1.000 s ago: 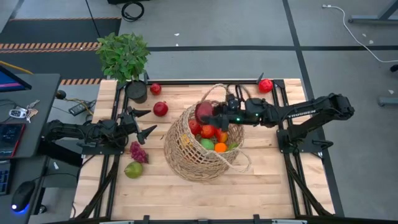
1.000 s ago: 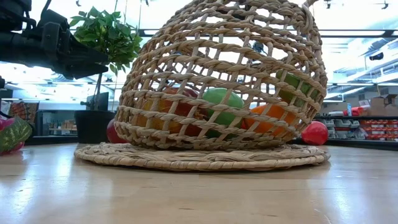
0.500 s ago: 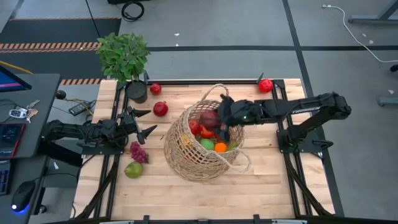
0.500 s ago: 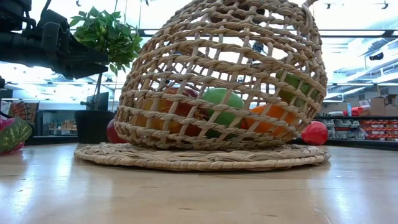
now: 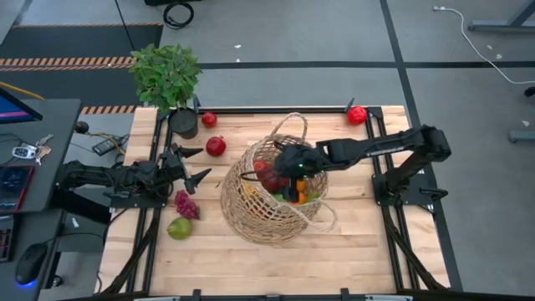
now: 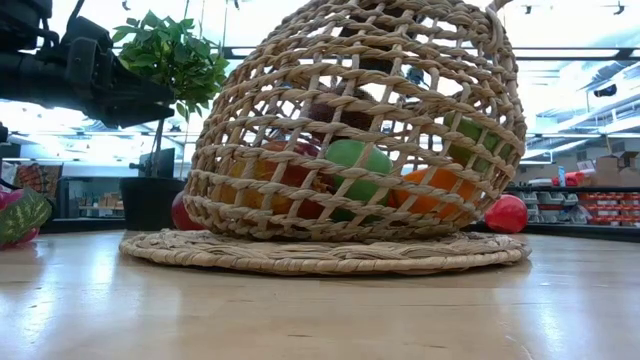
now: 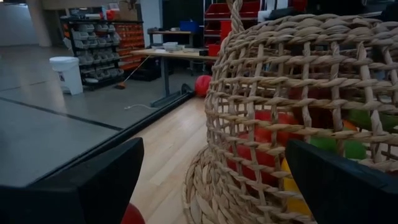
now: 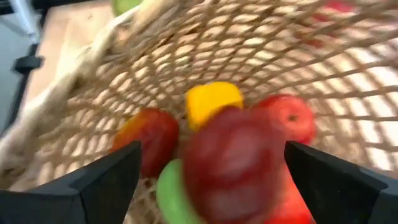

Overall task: Build produce basket
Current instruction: Put the dark red apple into the brown basket, then put the red apple into the brown basket

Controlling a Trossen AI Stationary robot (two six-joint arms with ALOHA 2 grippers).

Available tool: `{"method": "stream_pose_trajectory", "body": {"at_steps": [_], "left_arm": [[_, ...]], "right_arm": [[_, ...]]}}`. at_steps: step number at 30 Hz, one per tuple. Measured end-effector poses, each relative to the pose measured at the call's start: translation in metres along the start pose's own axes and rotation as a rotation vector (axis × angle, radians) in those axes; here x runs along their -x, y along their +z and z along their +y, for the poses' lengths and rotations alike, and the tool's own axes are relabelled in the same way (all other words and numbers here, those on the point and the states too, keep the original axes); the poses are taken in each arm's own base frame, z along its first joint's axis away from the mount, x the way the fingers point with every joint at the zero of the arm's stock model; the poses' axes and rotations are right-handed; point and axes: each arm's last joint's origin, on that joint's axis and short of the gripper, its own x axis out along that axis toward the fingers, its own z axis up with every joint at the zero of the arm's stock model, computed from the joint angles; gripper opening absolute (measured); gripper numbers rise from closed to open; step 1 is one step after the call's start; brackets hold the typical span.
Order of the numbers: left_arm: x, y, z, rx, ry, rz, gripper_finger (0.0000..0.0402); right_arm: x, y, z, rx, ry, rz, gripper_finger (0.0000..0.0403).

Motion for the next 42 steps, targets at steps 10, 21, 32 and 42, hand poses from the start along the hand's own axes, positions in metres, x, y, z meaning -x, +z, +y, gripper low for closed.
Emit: {"method": "stream_pose_trajectory", "body": {"at_steps": [10, 21, 32, 42], "left_arm": [[0.0, 0.0, 0.0, 0.0, 0.0, 0.0, 0.0398], [0.0, 0.0, 0.0, 0.0, 0.0, 0.001, 0.0398], [0.0, 0.0, 0.0, 0.0, 0.0, 0.0, 0.0398], [0.0, 0.0, 0.0, 0.0, 0.0, 0.0, 0.0398]], "right_arm": [[0.022, 0.025, 0.001, 0.053, -0.077, 0.039, 0.0392], [0.082, 0.026, -0.009, -0.125, -0.165, 0.034, 0.0372], [0.122, -0.005, -0.027, -0.259, -0.283, 0.179, 0.0348], [0.139, -0.041, -0.075, -0.463, -0.421, 0.176, 0.0348]]}}
